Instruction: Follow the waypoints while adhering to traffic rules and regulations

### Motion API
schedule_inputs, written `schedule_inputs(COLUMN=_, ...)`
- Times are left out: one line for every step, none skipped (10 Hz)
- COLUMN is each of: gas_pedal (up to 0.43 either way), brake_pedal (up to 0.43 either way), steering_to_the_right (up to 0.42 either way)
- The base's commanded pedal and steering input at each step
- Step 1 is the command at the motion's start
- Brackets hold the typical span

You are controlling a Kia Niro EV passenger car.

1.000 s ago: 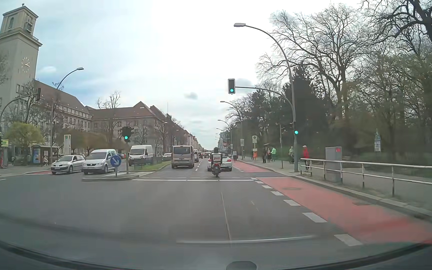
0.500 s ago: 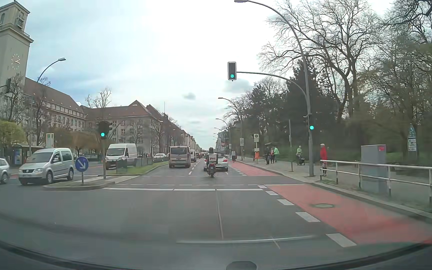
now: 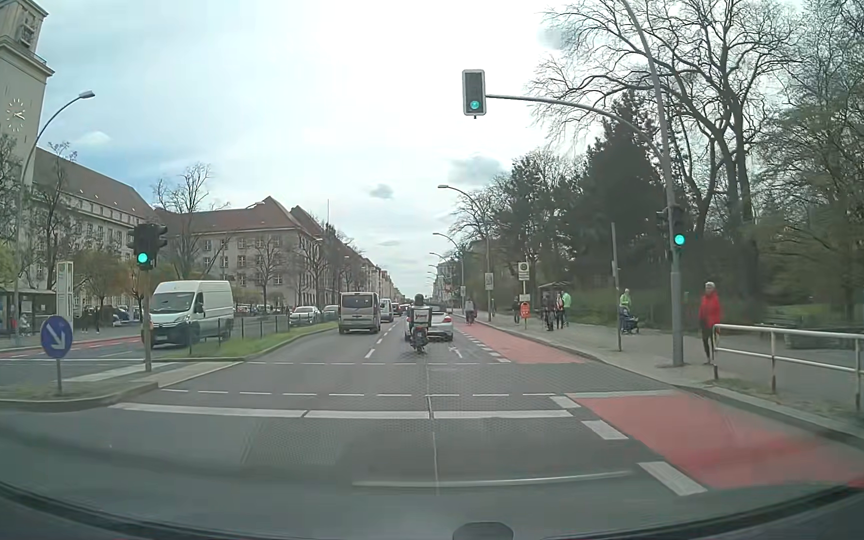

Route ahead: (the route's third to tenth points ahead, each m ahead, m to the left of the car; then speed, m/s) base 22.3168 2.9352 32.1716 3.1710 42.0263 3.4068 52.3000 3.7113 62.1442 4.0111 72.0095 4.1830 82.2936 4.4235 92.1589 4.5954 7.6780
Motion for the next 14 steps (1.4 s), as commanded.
schedule_inputs(gas_pedal=0.000, brake_pedal=0.000, steering_to_the_right=-0.005)
schedule_inputs(gas_pedal=0.000, brake_pedal=0.000, steering_to_the_right=-0.005)
schedule_inputs(gas_pedal=0.000, brake_pedal=0.000, steering_to_the_right=-0.005)
schedule_inputs(gas_pedal=0.000, brake_pedal=0.000, steering_to_the_right=-0.005)
schedule_inputs(gas_pedal=0.000, brake_pedal=0.000, steering_to_the_right=-0.005)
schedule_inputs(gas_pedal=0.000, brake_pedal=0.000, steering_to_the_right=-0.005)
schedule_inputs(gas_pedal=0.000, brake_pedal=0.000, steering_to_the_right=-0.005)
schedule_inputs(gas_pedal=0.000, brake_pedal=0.000, steering_to_the_right=-0.005)
schedule_inputs(gas_pedal=0.000, brake_pedal=0.000, steering_to_the_right=-0.005)
schedule_inputs(gas_pedal=0.000, brake_pedal=0.000, steering_to_the_right=-0.005)
schedule_inputs(gas_pedal=0.000, brake_pedal=0.000, steering_to_the_right=-0.005)
schedule_inputs(gas_pedal=0.000, brake_pedal=0.000, steering_to_the_right=-0.004)
schedule_inputs(gas_pedal=0.000, brake_pedal=0.000, steering_to_the_right=-0.004)
schedule_inputs(gas_pedal=0.000, brake_pedal=0.000, steering_to_the_right=-0.004)
